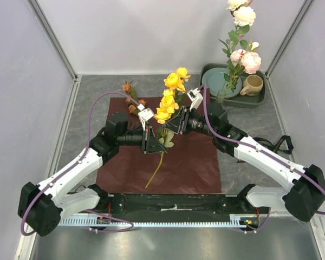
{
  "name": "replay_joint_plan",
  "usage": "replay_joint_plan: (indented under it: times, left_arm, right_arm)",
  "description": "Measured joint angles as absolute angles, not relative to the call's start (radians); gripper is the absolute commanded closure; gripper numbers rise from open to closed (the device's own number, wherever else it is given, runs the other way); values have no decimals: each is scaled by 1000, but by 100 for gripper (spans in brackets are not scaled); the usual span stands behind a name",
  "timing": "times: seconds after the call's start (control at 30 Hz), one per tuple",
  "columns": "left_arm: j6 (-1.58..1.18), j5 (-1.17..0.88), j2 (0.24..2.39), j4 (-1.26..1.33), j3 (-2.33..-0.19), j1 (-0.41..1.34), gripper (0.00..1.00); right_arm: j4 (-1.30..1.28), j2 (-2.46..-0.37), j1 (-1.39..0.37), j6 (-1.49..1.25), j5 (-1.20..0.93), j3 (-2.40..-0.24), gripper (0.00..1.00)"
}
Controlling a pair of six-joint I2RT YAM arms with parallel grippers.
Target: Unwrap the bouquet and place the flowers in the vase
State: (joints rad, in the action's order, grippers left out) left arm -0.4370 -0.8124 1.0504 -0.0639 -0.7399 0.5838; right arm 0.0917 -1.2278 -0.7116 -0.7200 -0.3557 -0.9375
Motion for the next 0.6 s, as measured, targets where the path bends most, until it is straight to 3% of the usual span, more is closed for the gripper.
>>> replay_joint_plan:
  times: [0.1,0.13,0.23,0.27,0.37,0.6]
  left_arm:
    - [-418,-802,1056,-112,-766,587,73]
    - [-410,-795,1058,-134,-779,587,68]
    - [-387,-773,1058,-173,-807,591,39]
    - [-378,-759,1056,-185,-817,591,34]
    - [-363,-720,1036,-213,-830,591,24]
    - [-328,-599,927,-254,-844,591,20]
  right_arm:
    - [97,-1225,-713,-727,-342,-938,95]
    - [97,-1223,-714,-725,-338,-938,97]
    - [85,-1205,-717,-715,-308,-938,100]
    - [67,-1193,-717,-702,-293,-942,100]
    - [9,-1166,-717,-660,-241,-975,100]
    - [-168,-1094,-717,-497,-56,-1134,100]
